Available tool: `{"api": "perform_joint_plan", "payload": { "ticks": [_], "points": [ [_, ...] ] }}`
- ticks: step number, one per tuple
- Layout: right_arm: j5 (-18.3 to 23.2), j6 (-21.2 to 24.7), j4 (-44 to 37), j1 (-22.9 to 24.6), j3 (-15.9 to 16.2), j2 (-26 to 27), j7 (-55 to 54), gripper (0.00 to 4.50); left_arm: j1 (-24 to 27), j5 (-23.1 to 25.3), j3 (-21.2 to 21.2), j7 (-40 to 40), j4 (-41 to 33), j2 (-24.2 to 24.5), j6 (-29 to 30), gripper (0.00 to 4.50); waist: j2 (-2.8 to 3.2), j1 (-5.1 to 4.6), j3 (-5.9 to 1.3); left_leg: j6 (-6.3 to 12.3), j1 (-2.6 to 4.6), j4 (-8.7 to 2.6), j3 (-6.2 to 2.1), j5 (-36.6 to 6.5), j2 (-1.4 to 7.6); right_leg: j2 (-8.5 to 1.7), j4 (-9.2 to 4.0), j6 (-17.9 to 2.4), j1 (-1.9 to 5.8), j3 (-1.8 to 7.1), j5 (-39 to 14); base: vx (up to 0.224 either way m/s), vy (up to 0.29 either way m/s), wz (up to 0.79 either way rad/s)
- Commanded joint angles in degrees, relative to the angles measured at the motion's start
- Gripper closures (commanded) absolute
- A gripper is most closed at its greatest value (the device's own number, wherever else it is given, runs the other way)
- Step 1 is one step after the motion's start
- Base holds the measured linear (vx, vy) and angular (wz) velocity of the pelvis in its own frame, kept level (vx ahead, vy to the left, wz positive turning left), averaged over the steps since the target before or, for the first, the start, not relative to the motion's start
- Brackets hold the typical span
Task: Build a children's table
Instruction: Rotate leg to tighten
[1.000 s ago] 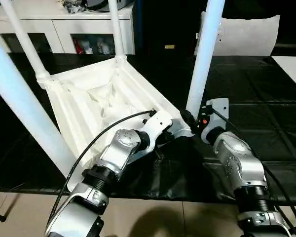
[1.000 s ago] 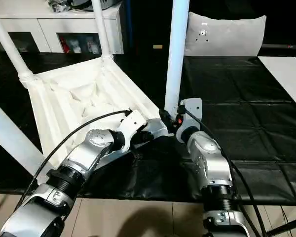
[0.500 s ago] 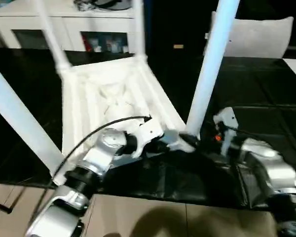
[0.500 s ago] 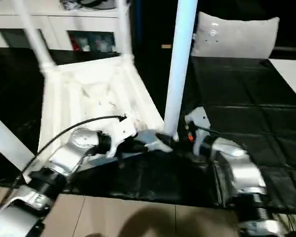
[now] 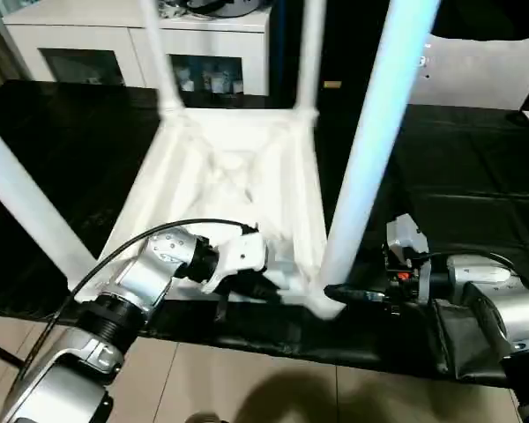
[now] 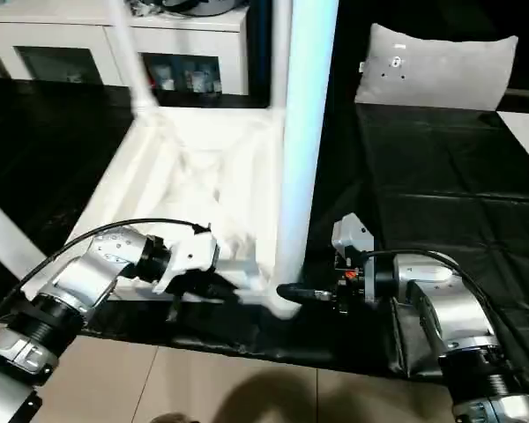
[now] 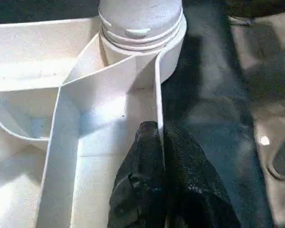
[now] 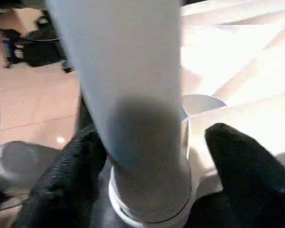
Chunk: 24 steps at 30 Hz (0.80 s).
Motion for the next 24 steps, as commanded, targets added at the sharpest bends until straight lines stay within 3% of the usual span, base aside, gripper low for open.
{"api": "perform_joint_plan", "payload": {
  "ticks": [1,4,5,11,18,22,23,24],
  "points": [
    [1.4,0.7,-0.6,-0.8,0.7,-1.0,2.6,1.33,0.4,0.1,-2.5,-3.8,-1.7,0.4,-1.3,4.50,-0.75,-0.17,-3.54,4.74,0.04,-3.51,-0.05,-7.8,2.20,-3.77,-3.65,-12.7,3.29,2.52,-9.8,0.000,0.000,0.00],
    [1.5,0.8,-0.9,-0.6,0.8,-1.0,3.3,1.37,0.4,0.1,-2.4,-4.2,-1.5,0.6,-1.7,4.50,-0.75,-0.03,-3.59,4.57,-0.07,-3.47,-0.08,-7.5,2.13,-3.71,-3.50,-12.6,3.32,2.50,-9.4,0.000,0.000,0.00],
    [1.6,0.9,-1.0,-0.5,0.9,-0.9,3.6,1.62,0.4,0.1,-2.4,-4.3,-1.5,0.6,-1.9,4.50,-0.77,-0.04,-3.58,4.54,-0.12,-3.48,-0.10,-7.5,2.13,-3.71,-3.49,-12.6,3.36,2.49,-9.3,0.000,0.000,0.00],
    [2.5,1.9,-2.1,0.2,1.6,-0.7,4.2,2.11,0.6,-0.2,-2.3,-4.3,-1.5,0.6,-1.7,4.50,-0.79,-0.01,-3.61,4.34,-0.17,-3.47,-0.13,-7.1,2.04,-3.66,-3.60,-12.0,3.41,2.43,-10.2,0.000,0.000,0.00],
    [5.0,5.7,-5.3,2.4,1.0,0.2,3.6,2.47,0.9,-1.7,-0.7,-2.8,-1.0,-0.4,0.4,4.50,-0.60,0.07,-3.62,4.18,-0.18,-3.46,-0.14,-7.2,2.05,-3.59,-3.59,-12.1,3.37,2.42,-9.6,0.000,0.000,0.00],
    [4.2,10.0,-6.5,2.8,-0.2,4.1,-6.5,2.50,1.2,-2.5,1.3,2.4,-1.9,-2.9,4.4,4.50,-0.32,-0.02,-3.42,3.13,-0.10,-3.71,-0.19,-8.5,1.94,-3.62,-4.04,-11.0,3.29,2.37,-13.6,0.000,0.000,0.00],
    [4.2,10.0,-6.5,2.8,-0.2,4.1,-6.5,2.50,1.2,-2.5,1.3,2.4,-1.9,-2.9,4.4,4.50,-0.50,-0.20,-3.30,2.79,-0.20,-3.75,-0.17,-8.9,1.89,-3.62,-4.18,-10.5,3.31,2.38,-14.5,0.000,0.000,0.00],
    [1.3,10.1,-5.2,2.2,-0.5,6.7,-13.2,2.50,1.4,-2.1,1.9,5.6,-2.5,-4.4,6.4,4.50,-0.39,-0.24,-3.10,2.18,-0.03,-3.90,-0.24,-10.5,1.73,-3.71,-4.70,-9.3,3.15,2.32,-18.8,0.000,0.000,0.00]
  ]
}}
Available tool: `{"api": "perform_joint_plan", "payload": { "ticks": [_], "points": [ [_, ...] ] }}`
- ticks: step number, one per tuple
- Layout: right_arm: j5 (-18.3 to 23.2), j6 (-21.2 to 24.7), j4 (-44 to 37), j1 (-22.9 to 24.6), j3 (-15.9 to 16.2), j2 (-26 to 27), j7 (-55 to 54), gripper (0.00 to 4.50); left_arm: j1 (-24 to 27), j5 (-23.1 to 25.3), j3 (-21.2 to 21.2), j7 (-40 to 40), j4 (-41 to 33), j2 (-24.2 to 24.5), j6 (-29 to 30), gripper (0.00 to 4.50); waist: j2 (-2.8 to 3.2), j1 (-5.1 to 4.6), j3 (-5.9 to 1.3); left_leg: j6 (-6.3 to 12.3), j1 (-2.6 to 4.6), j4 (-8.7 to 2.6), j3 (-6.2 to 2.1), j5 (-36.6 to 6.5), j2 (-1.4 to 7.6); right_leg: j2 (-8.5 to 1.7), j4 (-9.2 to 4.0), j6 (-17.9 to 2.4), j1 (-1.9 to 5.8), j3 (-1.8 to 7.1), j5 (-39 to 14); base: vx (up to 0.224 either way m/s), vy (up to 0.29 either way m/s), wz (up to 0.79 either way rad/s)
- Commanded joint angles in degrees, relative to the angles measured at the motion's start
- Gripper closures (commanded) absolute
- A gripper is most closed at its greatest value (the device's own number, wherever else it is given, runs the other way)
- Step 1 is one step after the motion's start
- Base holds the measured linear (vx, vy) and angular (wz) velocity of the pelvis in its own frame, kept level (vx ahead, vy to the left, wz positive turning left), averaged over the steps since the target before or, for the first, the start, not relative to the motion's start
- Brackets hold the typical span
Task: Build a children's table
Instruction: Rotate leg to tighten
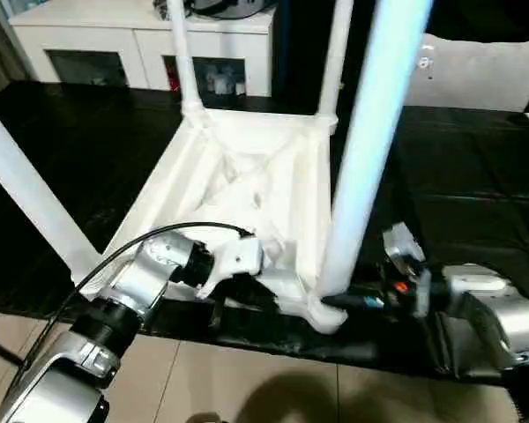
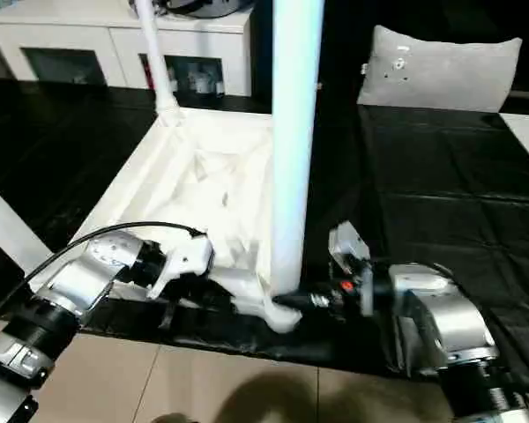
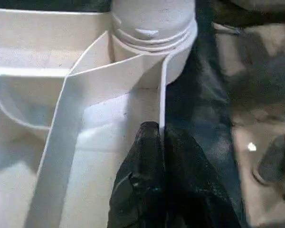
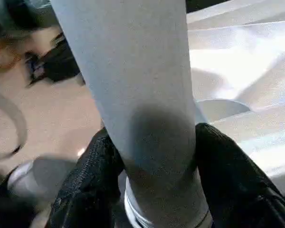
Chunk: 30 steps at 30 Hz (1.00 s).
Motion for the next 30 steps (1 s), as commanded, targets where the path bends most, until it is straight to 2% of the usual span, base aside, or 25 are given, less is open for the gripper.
{"api": "perform_joint_plan", "payload": {
  "ticks": [1,2,3,4,5,6,7,8,9,11,13,14,18,20,23,27,28,29,30],
  "points": [
    [-1.2,2.1,0.3,-0.9,0.4,3.5,-8.1,2.50,0.0,-0.4,-0.6,3.9,-2.2,-3.8,2.1,4.50,-0.65,-0.48,-2.81,1.56,-0.24,-4.20,-0.39,-11.4,1.62,-3.72,-5.23,-8.1,2.99,2.26,-22.2,0.000,0.000,0.00],
    [-2.8,2.3,1.2,-1.4,0.0,5.2,-12.3,2.50,0.0,-0.2,-0.2,6.4,-2.5,-5.0,3.7,4.50,-0.65,-0.90,-2.83,0.90,-0.20,-4.32,-0.47,-12.1,1.51,-3.77,-5.51,-7.0,3.00,2.23,-24.7,0.000,0.000,0.00],
    [-3.9,2.5,2.2,-2.0,-0.4,7.0,-16.1,2.50,0.0,-0.1,0.1,8.9,-2.7,-6.6,5.4,4.50,-0.91,-1.21,-2.78,0.83,-0.23,-4.33,-0.47,-12.3,1.38,-3.69,-5.66,-6.4,3.00,2.17,-25.7,0.000,0.000,0.00],
    [-5.4,2.9,3.3,-2.8,-1.0,9.4,-21.3,2.50,-0.1,0.0,0.7,12.5,-3.0,-8.9,7.9,4.50,-0.78,-2.25,-2.67,0.32,-0.39,-4.39,-0.62,-12.9,1.21,-3.67,-5.84,-5.6,2.95,2.00,-27.9,0.000,0.000,0.00],
    [-6.7,3.3,4.1,-3.5,-1.4,11.4,-25.8,2.51,-0.3,0.0,1.3,15.7,-3.1,-11.2,10.2,4.50,-0.84,-2.63,-2.69,0.11,-0.39,-4.40,-0.64,-13.0,1.19,-3.63,-5.84,-5.5,2.90,1.95,-28.2,0.000,0.000,0.00],
    [-6.7,3.3,4.1,-3.5,-1.4,11.4,-25.8,2.51,-0.3,0.0,1.3,15.7,-3.1,-11.2,10.2,4.50,-0.93,-3.05,-2.63,-0.02,-0.57,-4.40,-0.72,-12.9,1.13,-3.58,-5.87,-5.3,2.94,1.90,-28.5,0.000,0.000,0.00],
    [-8.0,3.9,5.7,-4.7,-2.8,14.5,-33.1,2.52,-1.0,0.8,1.8,20.3,-2.5,-14.4,12.4,4.50,-1.18,-3.56,-2.75,0.29,-0.56,-4.26,-0.71,-12.8,0.92,-3.57,-6.13,-4.8,2.96,1.81,-29.1,0.000,0.000,0.00],
    [-8.3,4.1,6.3,-5.1,-3.3,15.4,-35.3,2.53,-1.2,1.2,2.0,21.7,-2.1,-15.3,12.8,4.50,-1.02,-4.07,-2.77,0.65,-0.57,-4.14,-0.64,-12.4,0.83,-3.40,-6.15,-5.1,2.79,1.92,-28.3,0.000,0.000,0.00],
    [-8.4,4.7,7.1,-5.7,-4.4,17.1,-38.8,2.53,-1.7,1.7,2.2,24.2,-1.5,-16.8,13.3,4.50,-1.12,-4.35,-2.85,1.12,-0.62,-4.08,-0.62,-11.7,0.80,-3.37,-6.15,-5.1,2.82,1.96,-27.4,0.000,0.000,0.00],
    [-8.7,4.0,8.5,-6.6,-5.7,19.1,-42.7,2.53,-2.3,2.7,2.9,28.7,-0.2,-19.3,13.4,4.50,-1.06,-4.61,-3.01,1.75,-0.70,-3.99,-0.56,-10.7,0.76,-3.20,-6.00,-5.7,2.83,2.00,-24.9,0.000,0.000,0.00],
    [-9.3,1.1,10.0,-7.3,-6.8,20.6,-45.6,2.53,-2.7,3.7,3.4,32.5,0.7,-21.3,12.9,4.50,-0.95,-4.62,-3.10,2.20,-0.59,-3.91,-0.41,-10.2,0.92,-3.17,-5.88,-6.7,2.61,2.14,-22.1,0.000,0.000,0.00],
    [-9.5,-0.6,10.5,-7.5,-7.9,21.7,-47.3,1.98,-2.5,4.5,3.2,33.8,0.5,-21.9,12.5,4.50,-1.03,-4.46,-3.33,2.48,-0.80,-3.79,-0.45,-9.0,0.82,-3.22,-5.56,-7.1,3.00,2.12,-19.9,0.000,0.000,0.00],
    [-8.7,-0.7,9.8,-7.4,-9.3,22.9,-48.6,1.76,-2.0,5.1,2.7,33.8,-0.7,-21.7,13.3,4.50,-0.86,-4.15,-3.54,3.84,-0.87,-3.81,-0.39,-6.1,1.07,-3.22,-4.84,-9.3,3.31,2.24,-12.1,0.000,0.000,0.00],
    [-8.5,-0.8,8.7,-6.7,-9.2,22.5,-47.7,1.63,-1.6,5.4,2.2,32.7,-1.4,-20.7,13.3,4.50,-0.67,-3.82,-3.60,4.27,-0.84,-3.77,-0.39,-5.4,1.24,-3.28,-4.54,-10.6,3.43,2.27,-9.4,0.000,0.000,0.00],
    [-9.1,-2.4,8.0,-5.0,-8.0,18.9,-43.2,1.27,-1.0,5.0,1.6,29.2,-1.7,-18.5,12.3,4.50,-0.55,-3.59,-3.61,4.88,-0.80,-3.69,-0.34,-4.9,1.38,-3.30,-4.34,-11.5,3.54,2.26,-6.5,0.000,0.000,0.00],
    [-7.2,-3.9,6.7,-4.1,-8.1,14.5,-35.7,0.90,-0.6,4.8,1.6,26.2,-1.8,-16.2,11.0,4.50,-0.63,-3.26,-3.47,5.02,-0.71,-3.72,-0.28,-6.8,1.37,-3.40,-4.53,-11.7,3.64,2.21,-8.0,0.000,0.000,0.00],
    [-6.8,-4.1,6.4,-4.0,-8.1,13.3,-33.9,0.84,-0.6,4.8,1.5,25.6,-1.8,-15.7,10.8,4.50,-0.63,-2.99,-3.42,5.09,-0.65,-3.66,-0.22,-7.5,1.40,-3.47,-4.64,-11.5,3.62,2.29,-9.2,0.000,0.000,0.00],
    [-6.4,-4.3,6.0,-3.8,-8.0,11.7,-31.0,0.84,-0.6,4.8,1.3,24.7,-1.7,-14.8,10.2,4.50,-0.36,-2.64,-3.39,5.07,-0.53,-3.70,-0.21,-7.7,1.52,-3.52,-4.68,-11.3,3.46,2.36,-9.7,0.000,0.000,0.00],
    [-6.3,-4.6,5.8,-3.7,-7.7,10.6,-29.2,0.84,-0.6,4.7,1.1,24.1,-1.6,-14.2,9.8,4.50,-0.47,-2.60,-3.36,5.07,-0.54,-3.73,-0.22,-8.0,1.56,-3.49,-4.74,-11.3,3.46,2.33,-10.1,0.000,0.000,0.00]
  ]
}}
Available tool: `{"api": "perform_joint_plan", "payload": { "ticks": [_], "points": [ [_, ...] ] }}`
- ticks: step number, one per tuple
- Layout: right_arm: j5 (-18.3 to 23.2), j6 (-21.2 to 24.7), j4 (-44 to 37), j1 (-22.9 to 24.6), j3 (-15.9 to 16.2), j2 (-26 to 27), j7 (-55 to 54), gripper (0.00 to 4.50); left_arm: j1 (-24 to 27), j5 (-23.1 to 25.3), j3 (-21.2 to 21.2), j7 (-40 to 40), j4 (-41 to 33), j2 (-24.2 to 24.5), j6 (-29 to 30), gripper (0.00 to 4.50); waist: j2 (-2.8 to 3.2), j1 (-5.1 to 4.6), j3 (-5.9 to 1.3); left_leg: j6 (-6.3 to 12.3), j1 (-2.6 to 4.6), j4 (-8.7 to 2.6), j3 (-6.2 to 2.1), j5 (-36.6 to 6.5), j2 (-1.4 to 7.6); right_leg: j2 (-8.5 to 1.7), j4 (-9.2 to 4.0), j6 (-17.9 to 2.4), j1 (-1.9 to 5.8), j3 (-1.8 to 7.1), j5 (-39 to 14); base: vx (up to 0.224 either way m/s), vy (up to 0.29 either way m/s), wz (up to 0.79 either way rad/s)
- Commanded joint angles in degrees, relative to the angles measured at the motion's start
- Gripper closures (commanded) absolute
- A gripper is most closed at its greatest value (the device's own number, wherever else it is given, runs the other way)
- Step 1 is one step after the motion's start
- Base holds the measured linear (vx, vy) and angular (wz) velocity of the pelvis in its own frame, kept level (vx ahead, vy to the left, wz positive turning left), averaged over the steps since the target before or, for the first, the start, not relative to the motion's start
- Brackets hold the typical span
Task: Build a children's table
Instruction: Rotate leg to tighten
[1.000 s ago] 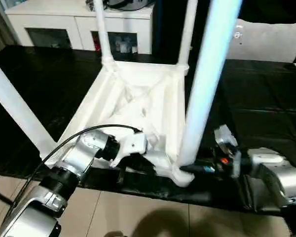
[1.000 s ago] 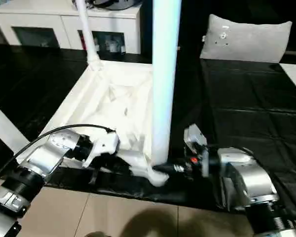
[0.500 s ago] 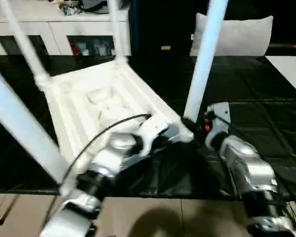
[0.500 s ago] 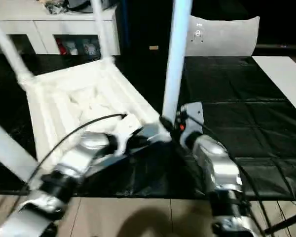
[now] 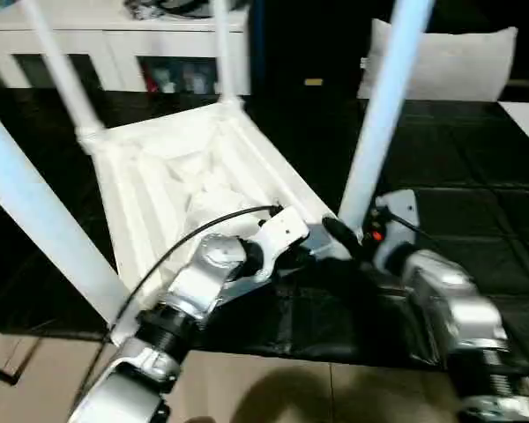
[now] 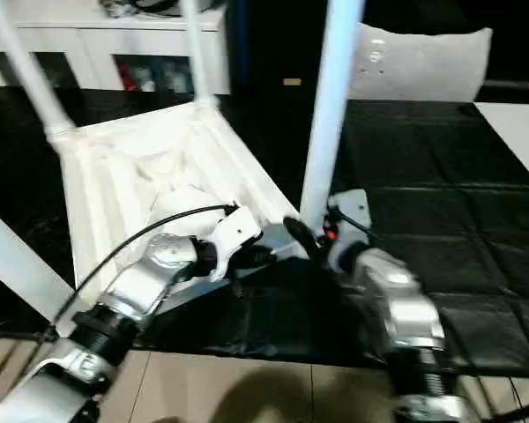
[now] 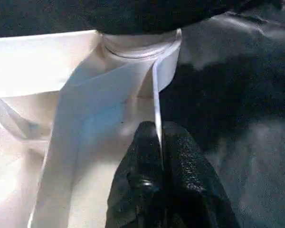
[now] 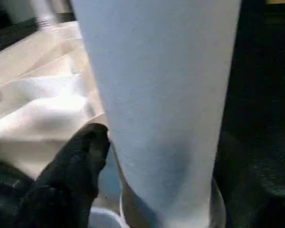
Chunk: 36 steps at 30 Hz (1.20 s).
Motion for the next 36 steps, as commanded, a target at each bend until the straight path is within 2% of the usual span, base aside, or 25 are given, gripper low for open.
{"api": "perform_joint_plan", "payload": {
  "ticks": [1,3,4,6,9,14,17,21,22,26,30,36],
  "points": [
    [1.5,-1.1,-2.4,0.7,1.1,-4.0,8.4,0.68,0.2,-0.7,-2.0,-5.2,-1.3,1.9,-3.0,4.50,-0.57,0.07,-3.44,4.78,-0.20,-3.41,-0.20,-8.3,1.62,-3.51,-4.10,-11.1,3.68,2.37,-10.3,0.000,0.000,0.00],
    [2.2,-1.4,-2.9,1.0,1.5,-6.0,11.9,0.47,0.4,-1.0,-2.4,-7.7,-1.3,3.1,-4.9,4.50,-0.81,0.28,-3.37,5.05,-0.32,-3.36,-0.14,-7.8,1.66,-3.53,-4.07,-10.9,3.77,2.46,-10.1,0.000,0.000,0.00],
    [2.8,-1.5,-3.5,1.4,2.0,-7.9,15.5,0.36,0.5,-1.3,-2.6,-9.7,-1.5,4.2,-5.4,4.50,-0.73,0.40,-3.35,5.06,-0.32,-3.41,-0.22,-7.7,1.67,-3.65,-4.12,-10.8,3.68,2.38,-11.0,0.000,0.000,0.00],
    [3.4,-2.0,-4.1,1.7,2.9,-9.8,19.3,0.36,0.6,-1.6,-2.8,-11.8,-1.5,5.2,-6.1,4.50,-0.76,0.45,-3.40,5.27,-0.19,-3.36,-0.15,-8.3,1.76,-3.64,-4.18,-10.7,3.67,2.40,-11.6,0.000,0.000,0.00],
    [2.4,-5.2,-4.1,2.3,6.1,-13.2,26.3,0.36,0.7,-2.6,-3.7,-17.2,-1.6,7.6,-8.6,4.50,-0.71,0.91,-3.45,5.61,-0.23,-3.27,-0.20,-7.7,1.82,-3.63,-4.04,-10.9,3.56,2.32,-11.4,0.000,0.000,0.00],
    [3.6,-5.4,-3.2,1.7,7.4,-14.4,31.8,0.36,0.6,-3.5,-5.1,-22.7,-1.8,10.3,-11.1,4.50,-0.58,1.42,-3.51,5.68,-0.08,-3.30,-0.15,-7.6,2.14,-3.62,-3.70,-12.3,3.36,2.29,-10.2,0.000,0.000,0.00],
    [3.8,-6.0,-2.1,1.1,7.9,-14.7,34.2,0.70,0.5,-3.8,-6.0,-26.4,-2.2,12.0,-12.4,4.50,-0.70,1.72,-3.55,5.45,-0.02,-3.29,-0.15,-7.8,2.15,-3.67,-3.56,-12.5,3.36,2.32,-9.9,0.000,0.000,0.00],
    [4.1,-6.8,-0.5,0.2,9.3,-15.2,37.0,0.89,0.3,-4.2,-6.8,-31.1,-2.3,14.2,-14.2,4.50,-0.72,1.93,-3.57,5.25,-0.05,-3.24,-0.06,-7.5,2.08,-3.67,-3.41,-12.9,3.39,2.33,-9.4,0.000,0.000,0.00],
    [4.4,-6.5,-0.4,0.1,9.8,-15.1,38.4,1.14,0.0,-4.3,-7.0,-32.4,-2.1,14.9,-15.0,4.50,-0.75,2.05,-3.55,5.29,-0.02,-3.24,-0.05,-7.6,2.11,-3.71,-3.40,-12.8,3.38,2.33,-9.8,0.000,0.000,0.00],
    [5.3,-5.4,-1.2,0.3,10.1,-15.1,40.3,1.40,-0.4,-4.6,-6.7,-33.4,-1.8,15.6,-15.3,4.50,-0.75,2.49,-3.61,5.03,0.08,-3.24,-0.04,-7.4,2.23,-3.74,-3.36,-12.7,3.31,2.41,-10.0,0.000,0.000,0.00],
    [5.8,-4.9,-1.2,0.3,10.4,-15.2,41.8,1.62,-0.7,-4.8,-6.7,-33.9,-1.4,15.7,-15.6,4.50,-0.76,2.53,-3.68,4.87,0.08,-3.20,-0.05,-7.6,2.18,-3.69,-3.21,-12.9,3.36,2.39,-9.2,0.000,0.000,0.00],
    [7.1,-3.1,-1.6,0.3,11.2,-15.3,43.5,2.20,-0.7,-5.0,-6.5,-34.1,-1.0,15.6,-15.6,4.50,-0.85,2.61,-3.66,4.78,0.02,-3.20,-0.06,-7.2,2.12,-3.69,-3.29,-12.5,3.40,2.35,-10.3,0.000,0.000,0.00]
  ]
}}
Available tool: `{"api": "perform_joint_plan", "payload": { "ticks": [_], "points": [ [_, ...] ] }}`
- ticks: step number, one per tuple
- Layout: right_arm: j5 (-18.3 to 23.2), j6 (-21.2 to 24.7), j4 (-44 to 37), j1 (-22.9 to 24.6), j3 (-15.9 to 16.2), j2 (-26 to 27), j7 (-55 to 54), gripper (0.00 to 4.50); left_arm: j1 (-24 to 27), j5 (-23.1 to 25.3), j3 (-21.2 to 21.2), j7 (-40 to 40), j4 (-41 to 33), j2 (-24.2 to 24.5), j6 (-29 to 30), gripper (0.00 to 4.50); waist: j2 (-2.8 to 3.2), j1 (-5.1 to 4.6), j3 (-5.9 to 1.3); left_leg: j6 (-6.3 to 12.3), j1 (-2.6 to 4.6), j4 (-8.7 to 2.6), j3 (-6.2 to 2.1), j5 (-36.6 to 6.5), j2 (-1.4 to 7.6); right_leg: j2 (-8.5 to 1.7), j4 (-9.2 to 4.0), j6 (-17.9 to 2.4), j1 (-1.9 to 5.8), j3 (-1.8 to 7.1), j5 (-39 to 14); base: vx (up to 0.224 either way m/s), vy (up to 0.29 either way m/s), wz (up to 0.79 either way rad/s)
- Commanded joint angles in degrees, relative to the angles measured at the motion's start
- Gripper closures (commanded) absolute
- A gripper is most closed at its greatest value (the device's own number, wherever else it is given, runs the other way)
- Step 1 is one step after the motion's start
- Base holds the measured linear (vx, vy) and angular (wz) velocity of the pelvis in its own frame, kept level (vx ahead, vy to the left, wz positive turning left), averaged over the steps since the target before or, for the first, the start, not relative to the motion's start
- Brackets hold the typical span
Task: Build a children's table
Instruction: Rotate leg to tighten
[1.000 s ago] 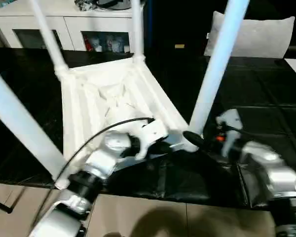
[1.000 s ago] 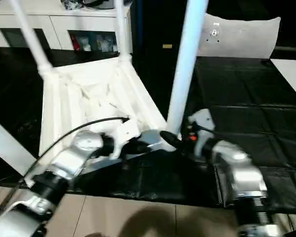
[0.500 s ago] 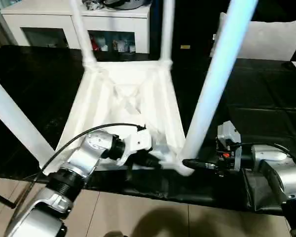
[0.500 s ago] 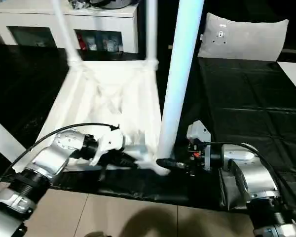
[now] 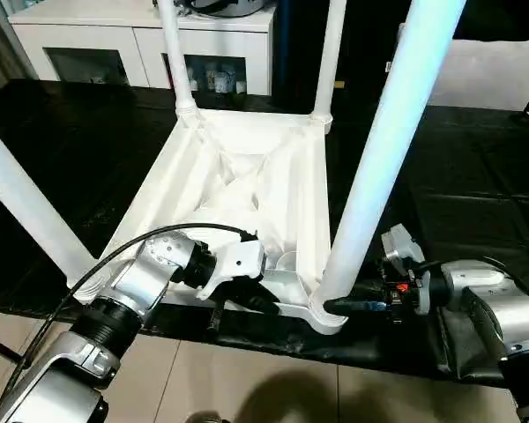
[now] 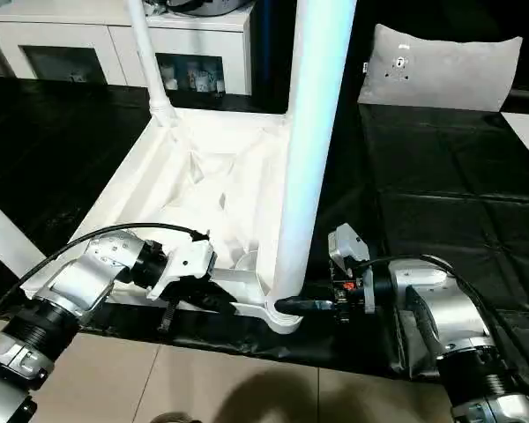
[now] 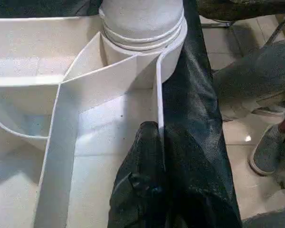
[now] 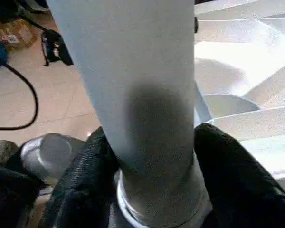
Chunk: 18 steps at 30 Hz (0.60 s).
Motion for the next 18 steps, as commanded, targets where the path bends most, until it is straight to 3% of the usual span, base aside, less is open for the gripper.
{"api": "perform_joint_plan", "payload": {
  "ticks": [1,6,9,12,14,16,18],
  "points": [
    [1.3,0.8,-1.0,-0.4,-0.1,-0.7,0.7,2.20,-1.0,0.0,-1.6,-3.0,-0.6,-0.2,-0.8,4.50,-0.83,-0.27,-3.67,4.62,-0.09,-3.53,-0.09,-7.3,2.06,-3.63,-3.52,-12.3,3.31,2.38,-10.7,0.000,0.000,0.00],
    [2.7,3.3,-2.9,0.6,-0.7,0.1,0.1,2.47,-0.5,-1.1,-0.4,-1.3,-0.6,-0.9,1.0,4.50,-0.81,-0.24,-3.62,4.23,-0.10,-3.56,-0.11,-7.6,2.02,-3.61,-3.58,-11.9,3.29,2.39,-11.7,0.000,0.000,0.00],
    [2.6,5.1,-3.9,1.4,-2.1,3.8,-7.7,2.49,-0.5,-1.8,2.4,5.9,0.2,-4.3,4.0,4.50,-0.83,-0.18,-3.54,3.88,-0.14,-3.57,-0.09,-7.6,2.00,-3.67,-3.79,-11.3,3.24,2.40,-13.0,0.000,0.000,0.00],
    [-0.4,5.8,-2.4,0.5,-2.6,7.1,-16.5,2.50,-0.6,-1.4,3.5,11.0,0.6,-6.7,6.7,4.50,-0.89,-0.51,-3.29,2.56,-0.08,-3.89,-0.18,-9.2,1.77,-3.75,-4.42,-9.3,3.15,2.27,-18.9,0.000,0.000,0.00],
    [-3.2,7.9,-0.5,-1.1,-4.3,12.5,-28.7,2.51,-0.6,-1.0,4.5,17.7,0.2,-10.6,10.8,4.50,-1.10,-1.50,-3.08,1.12,-0.27,-4.23,-0.41,-10.3,1.43,-3.71,-4.84,-7.4,3.27,2.08,-23.0,0.000,0.000,0.00],
    [-3.8,8.4,0.2,-1.7,-5.1,14.9,-33.3,2.52,-0.8,-0.8,4.9,20.5,0.0,-12.6,12.9,4.50,-1.28,-2.69,-3.02,0.35,-0.42,-4.27,-0.53,-11.1,1.11,-3.66,-5.17,-6.1,3.34,1.90,-25.9,0.000,0.000,0.00],
    [-4.5,8.8,0.4,-2.0,-5.4,16.3,-36.2,2.52,-1.0,-0.6,5.3,22.5,0.2,-14.0,14.2,4.50,-1.27,-3.58,-3.06,0.85,-0.49,-4.10,-0.46,-10.3,0.99,-3.61,-5.44,-5.7,3.25,2.04,-25.8,0.000,0.000,0.00]
  ]
}}
